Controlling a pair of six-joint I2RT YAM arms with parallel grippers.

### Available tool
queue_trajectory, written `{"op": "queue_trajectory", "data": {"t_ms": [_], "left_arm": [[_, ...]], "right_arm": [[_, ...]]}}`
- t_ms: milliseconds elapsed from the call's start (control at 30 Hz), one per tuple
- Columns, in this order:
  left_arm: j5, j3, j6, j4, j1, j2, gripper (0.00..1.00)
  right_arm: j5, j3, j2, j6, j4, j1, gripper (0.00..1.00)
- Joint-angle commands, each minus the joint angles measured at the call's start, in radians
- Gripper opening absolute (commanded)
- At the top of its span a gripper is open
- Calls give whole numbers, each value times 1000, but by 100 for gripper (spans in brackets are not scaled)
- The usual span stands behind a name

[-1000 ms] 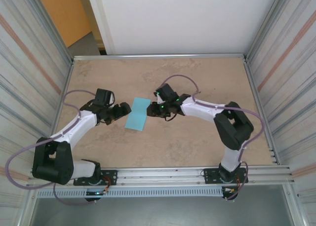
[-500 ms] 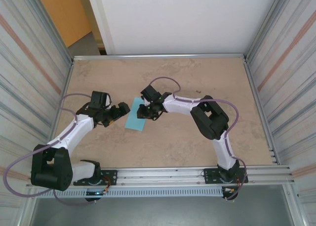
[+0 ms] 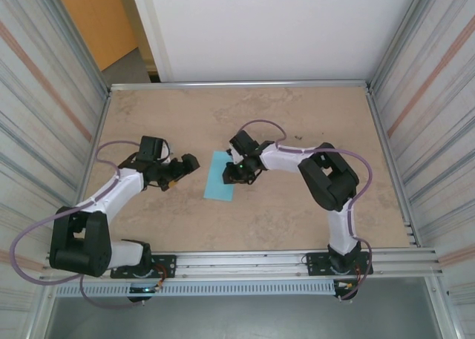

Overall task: Fold a paper plane with a square sheet of paper (pick it up from the middle)
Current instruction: Move the paper to the center of the table, then third fold the triangle at the center of the table.

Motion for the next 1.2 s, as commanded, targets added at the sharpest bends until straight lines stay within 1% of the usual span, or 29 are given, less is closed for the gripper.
{"op": "queue_trajectory", "data": {"t_ms": [0, 100, 167, 300, 400, 467, 567, 800, 933, 1167], "left_arm": [[74, -13, -11, 63, -10, 19, 98], [79, -16, -33, 86, -50, 40, 98], [80, -15, -56, 105, -91, 57, 98], [87, -16, -99, 141, -165, 96, 97], [90, -13, -119, 154, -212, 120, 95], [87, -15, -130, 157, -234, 127, 95], [92, -19, -142, 162, -260, 136, 94], [103, -22, -157, 168, -296, 156, 89], [107, -19, -165, 174, -309, 164, 84], [120, -30, -179, 178, -324, 184, 72]], "right_arm": [[16, -80, -37, -148, -182, -27, 26], [-42, -116, -142, -123, -161, -63, 27], [-72, -146, -219, -56, -96, -88, 28], [-48, -214, -287, 119, 30, -119, 29], [-42, -254, -280, 191, 100, -124, 28], [-60, -268, -261, 213, 133, -124, 27], [-91, -268, -226, 224, 157, -120, 24], [-78, -259, -181, 226, 162, -119, 23], [-64, -253, -151, 225, 155, -121, 23], [-47, -265, -121, 222, 147, -124, 22]]}}
